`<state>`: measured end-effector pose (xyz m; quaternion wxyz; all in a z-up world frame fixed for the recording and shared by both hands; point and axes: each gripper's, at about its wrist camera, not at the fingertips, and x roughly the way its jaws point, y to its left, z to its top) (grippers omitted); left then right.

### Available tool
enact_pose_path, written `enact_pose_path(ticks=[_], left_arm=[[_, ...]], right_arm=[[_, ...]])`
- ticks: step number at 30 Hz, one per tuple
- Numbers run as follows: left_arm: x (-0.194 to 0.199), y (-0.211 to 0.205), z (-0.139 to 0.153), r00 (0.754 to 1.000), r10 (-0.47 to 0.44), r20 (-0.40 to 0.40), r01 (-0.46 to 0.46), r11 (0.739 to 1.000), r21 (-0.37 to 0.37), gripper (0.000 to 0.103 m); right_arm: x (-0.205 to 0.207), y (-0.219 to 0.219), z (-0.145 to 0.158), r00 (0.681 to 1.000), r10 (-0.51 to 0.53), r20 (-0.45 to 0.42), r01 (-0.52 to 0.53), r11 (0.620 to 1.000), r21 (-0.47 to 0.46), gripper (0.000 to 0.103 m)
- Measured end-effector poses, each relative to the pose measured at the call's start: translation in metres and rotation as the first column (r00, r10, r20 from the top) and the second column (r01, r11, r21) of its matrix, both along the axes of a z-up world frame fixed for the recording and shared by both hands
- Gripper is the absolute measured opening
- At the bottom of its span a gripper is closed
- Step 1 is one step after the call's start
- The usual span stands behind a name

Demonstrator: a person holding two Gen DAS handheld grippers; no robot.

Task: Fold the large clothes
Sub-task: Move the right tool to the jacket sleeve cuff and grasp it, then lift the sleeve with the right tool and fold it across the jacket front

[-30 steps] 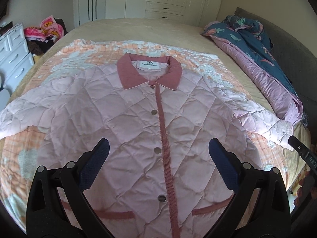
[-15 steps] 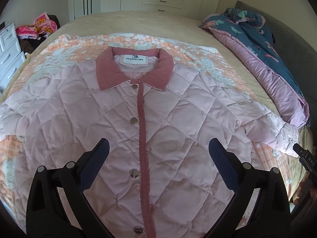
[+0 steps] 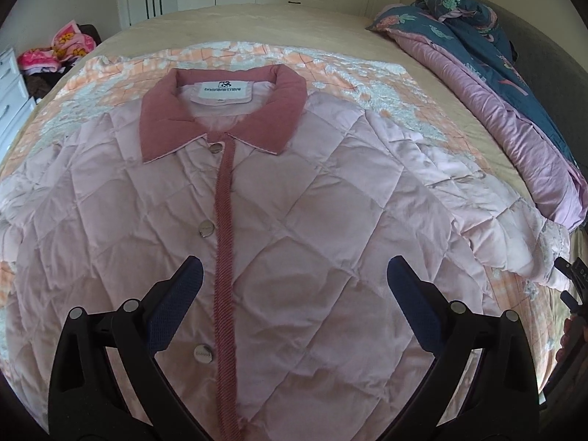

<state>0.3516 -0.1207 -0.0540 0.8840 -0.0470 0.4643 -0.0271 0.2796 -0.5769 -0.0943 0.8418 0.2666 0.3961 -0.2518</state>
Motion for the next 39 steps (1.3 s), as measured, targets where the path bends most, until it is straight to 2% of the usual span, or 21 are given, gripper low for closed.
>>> enact_pose_path(ticks=[6, 10, 12, 13, 15, 16, 18, 20, 23, 28, 35, 39], left_arm=[[0.012, 0.002, 0.001, 1.000, 0.012, 0.005, -0.012, 1.000, 0.012, 0.094], [0.016, 0.008, 0.004, 1.000, 0.023, 0.012, -0.023, 1.000, 0.017, 0.094], [0.017, 0.013, 0.006, 1.000, 0.025, 0.014, -0.025, 1.000, 0.014, 0.094], [0.018, 0.015, 0.007, 1.000, 0.025, 0.014, -0.025, 1.000, 0.014, 0.094], [0.019, 0.019, 0.009, 0.999, 0.030, 0.015, -0.030, 0.999, 0.018, 0.094], [0.019, 0.022, 0.011, 0.999, 0.032, 0.015, -0.033, 0.999, 0.018, 0.094], [0.019, 0.027, 0.017, 0.999, 0.039, 0.025, -0.039, 0.999, 0.015, 0.094], [0.017, 0.031, 0.022, 0.998, 0.042, 0.036, -0.043, 0.999, 0.015, 0.094], [0.015, 0.038, 0.032, 0.998, 0.048, 0.050, -0.049, 0.999, 0.012, 0.094], [0.007, 0.050, 0.055, 0.995, 0.046, 0.087, -0.047, 0.999, 0.010, 0.094], [-0.001, 0.073, 0.094, 0.988, 0.045, 0.148, -0.046, 0.999, 0.009, 0.094], [-0.005, 0.092, 0.110, 0.985, 0.052, 0.166, -0.047, 0.998, -0.037, 0.094]], right_arm=[[0.010, -0.040, -0.026, 0.990, -0.143, -0.012, 0.144, 0.986, 0.086, 0.099], [0.017, -0.058, -0.037, 0.982, -0.185, 0.026, 0.182, 0.979, 0.094, 0.099], [0.017, -0.064, -0.038, 0.975, -0.215, 0.053, 0.207, 0.970, 0.126, 0.097], [0.016, -0.066, -0.037, 0.971, -0.232, 0.059, 0.223, 0.966, 0.129, 0.093], [0.013, -0.067, -0.033, 0.964, -0.252, 0.079, 0.241, 0.962, 0.127, 0.072], [0.012, -0.067, -0.030, 0.964, -0.247, 0.094, 0.235, 0.963, 0.130, 0.054], [0.009, -0.066, -0.023, 0.965, -0.228, 0.128, 0.214, 0.970, 0.117, 0.039], [0.006, -0.060, -0.008, 0.967, -0.184, 0.179, 0.172, 0.982, 0.077, 0.027], [0.007, -0.044, 0.020, 0.965, -0.109, 0.239, 0.103, 0.994, 0.037, 0.020], [0.010, -0.009, 0.070, 0.947, 0.002, 0.322, 0.002, 1.000, -0.014, 0.017], [0.016, 0.047, 0.126, 0.910, 0.151, 0.387, -0.124, 0.988, -0.095, 0.015], [0.022, 0.084, 0.153, 0.883, 0.229, 0.410, -0.187, 0.972, -0.142, 0.015]])
